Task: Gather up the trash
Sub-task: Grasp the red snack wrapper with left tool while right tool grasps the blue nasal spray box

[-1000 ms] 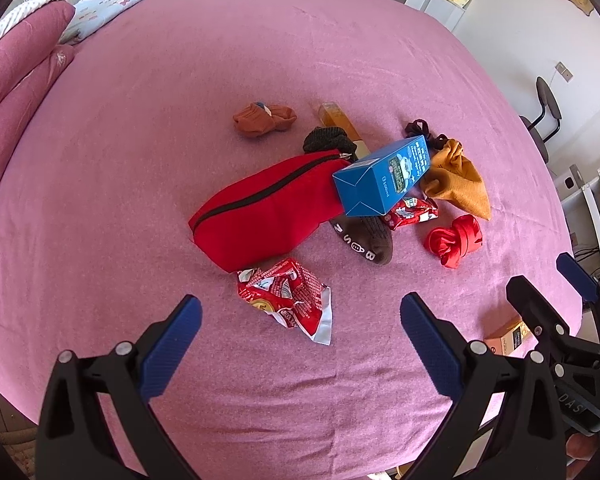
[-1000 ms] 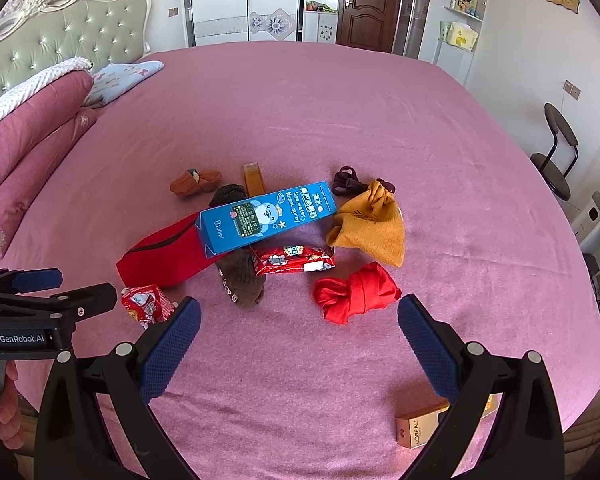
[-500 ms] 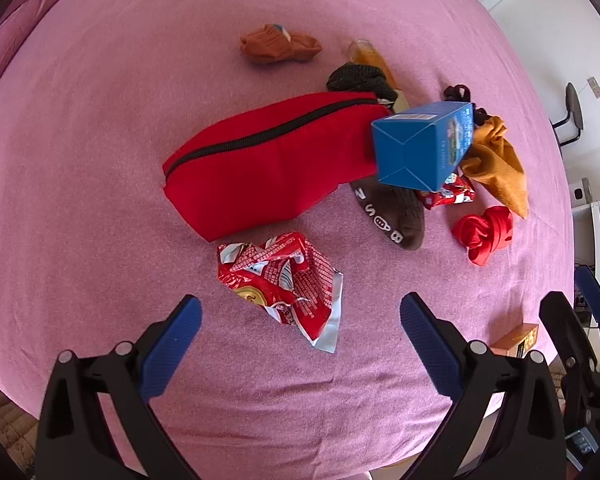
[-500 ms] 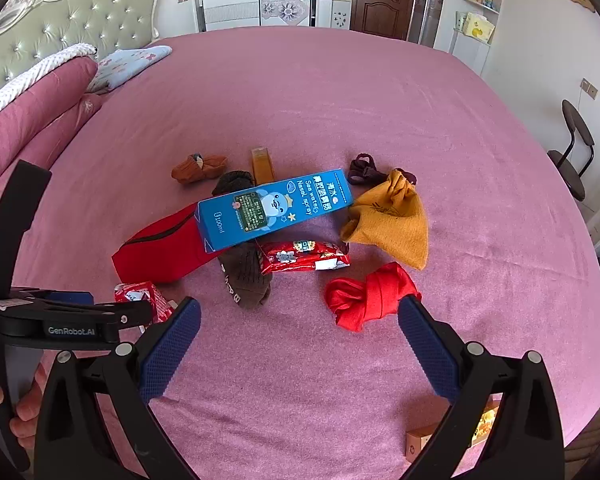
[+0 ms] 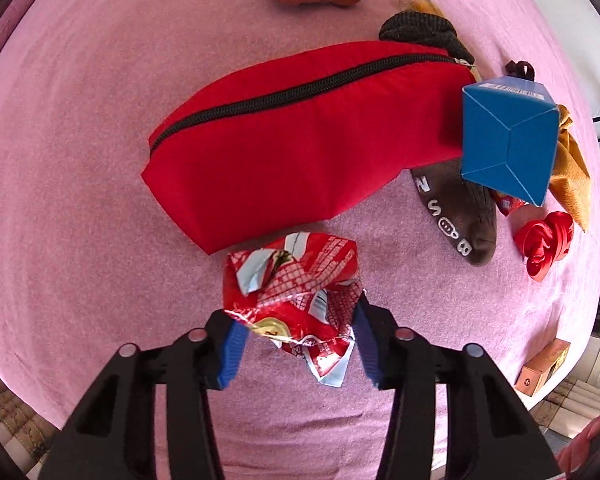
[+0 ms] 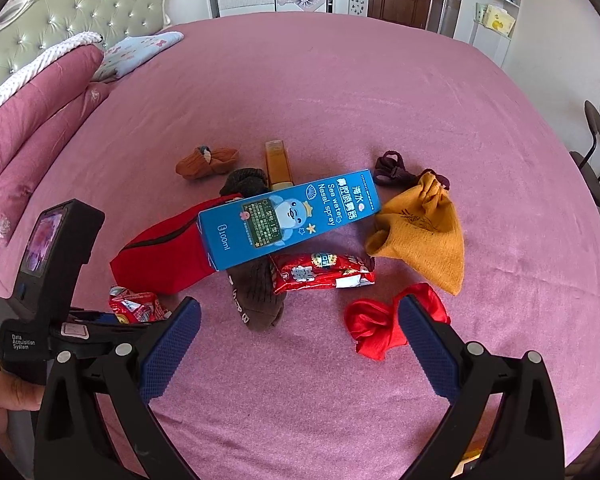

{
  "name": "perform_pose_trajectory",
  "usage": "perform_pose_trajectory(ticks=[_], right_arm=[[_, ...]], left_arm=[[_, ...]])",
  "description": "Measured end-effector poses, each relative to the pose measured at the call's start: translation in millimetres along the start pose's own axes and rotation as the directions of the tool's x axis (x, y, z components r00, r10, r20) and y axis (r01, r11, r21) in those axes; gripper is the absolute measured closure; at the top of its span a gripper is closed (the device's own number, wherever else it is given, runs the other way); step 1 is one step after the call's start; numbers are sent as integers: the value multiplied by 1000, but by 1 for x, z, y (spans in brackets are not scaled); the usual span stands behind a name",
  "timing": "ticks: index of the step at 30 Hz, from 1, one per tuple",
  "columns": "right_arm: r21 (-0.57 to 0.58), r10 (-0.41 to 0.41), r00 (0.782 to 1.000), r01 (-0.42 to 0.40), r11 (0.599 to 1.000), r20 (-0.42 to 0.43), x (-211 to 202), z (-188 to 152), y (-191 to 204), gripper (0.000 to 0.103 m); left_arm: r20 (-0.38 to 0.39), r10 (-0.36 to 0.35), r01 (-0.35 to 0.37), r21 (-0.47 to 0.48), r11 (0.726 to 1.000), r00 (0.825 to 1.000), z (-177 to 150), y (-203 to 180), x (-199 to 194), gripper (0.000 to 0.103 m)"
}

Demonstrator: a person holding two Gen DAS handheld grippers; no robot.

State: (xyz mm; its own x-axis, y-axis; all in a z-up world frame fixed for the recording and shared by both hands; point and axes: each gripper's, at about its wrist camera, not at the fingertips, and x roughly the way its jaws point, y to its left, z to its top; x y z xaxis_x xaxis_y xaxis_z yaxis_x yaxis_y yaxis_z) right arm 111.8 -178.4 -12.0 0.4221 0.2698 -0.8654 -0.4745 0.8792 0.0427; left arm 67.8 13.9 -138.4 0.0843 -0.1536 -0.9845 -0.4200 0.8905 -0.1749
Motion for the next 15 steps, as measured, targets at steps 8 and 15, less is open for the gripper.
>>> perform_pose_trajectory(ticks=[8,15], right_arm=[[123,94,995,-91,988,-23,20,38,-9,8],[417,235,965,-167,894,-117,69,62,-37,8]], left_arm=[[110,-140,139,17,990,984,-4,15,-48,66],[170,-180,170,72,983,969,29,9,-88,66]])
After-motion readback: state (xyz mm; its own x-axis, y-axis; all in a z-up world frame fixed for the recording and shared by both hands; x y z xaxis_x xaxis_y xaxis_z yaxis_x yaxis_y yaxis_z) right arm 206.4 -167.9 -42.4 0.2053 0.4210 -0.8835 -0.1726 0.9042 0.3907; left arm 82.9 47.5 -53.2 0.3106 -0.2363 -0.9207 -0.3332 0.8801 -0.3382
